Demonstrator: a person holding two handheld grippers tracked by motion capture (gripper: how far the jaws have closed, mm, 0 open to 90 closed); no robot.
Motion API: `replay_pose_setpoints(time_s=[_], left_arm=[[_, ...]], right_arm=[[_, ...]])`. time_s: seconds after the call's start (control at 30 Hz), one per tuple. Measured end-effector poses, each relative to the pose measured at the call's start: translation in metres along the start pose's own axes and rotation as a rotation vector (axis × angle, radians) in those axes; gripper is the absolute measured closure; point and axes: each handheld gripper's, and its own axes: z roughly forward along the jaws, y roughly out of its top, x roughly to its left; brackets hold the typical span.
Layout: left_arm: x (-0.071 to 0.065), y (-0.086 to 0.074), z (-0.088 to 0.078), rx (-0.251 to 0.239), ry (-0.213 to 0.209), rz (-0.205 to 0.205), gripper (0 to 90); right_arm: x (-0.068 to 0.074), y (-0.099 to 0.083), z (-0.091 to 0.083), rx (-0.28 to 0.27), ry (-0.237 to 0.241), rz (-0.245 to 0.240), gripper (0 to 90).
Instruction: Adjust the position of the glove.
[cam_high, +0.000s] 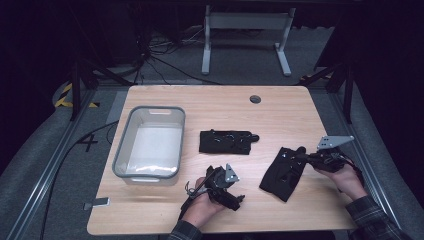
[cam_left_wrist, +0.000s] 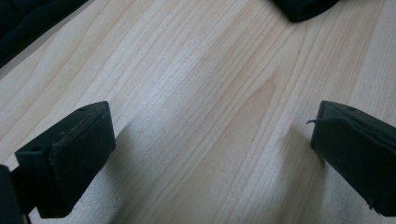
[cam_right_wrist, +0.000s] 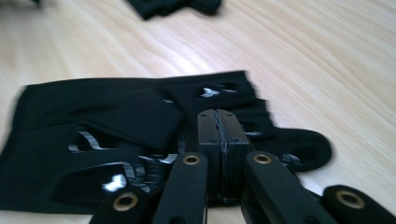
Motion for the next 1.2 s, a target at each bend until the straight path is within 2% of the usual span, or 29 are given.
replay_pose_setpoints(time_s=[0.2,0.3,0.43,1.2], left_arm=[[0.000,0.000,0.000,0.000,0.000,0.000,0.1],[0.000,0.000,0.000,0.000,0.002,-0.001,0.1],[-0.001,0.000,0.000,0.001,0.001,-0.001,0.1],[-0.001,0.000,0.000,0.001,0.001,-0.001,0.1]], right_arm=[[-0.019,-0.006,0.003,0.024,-0.065,0.036,90.0],[-0.023,-0.008,0.007,0.040,-0.074,0.047,90.0],[-0.026,-0.009,0.014,0.059,-0.070,0.048,90.0],[-0.032,0.023,0.052,0.023,-0.019,-0.022,90.0]])
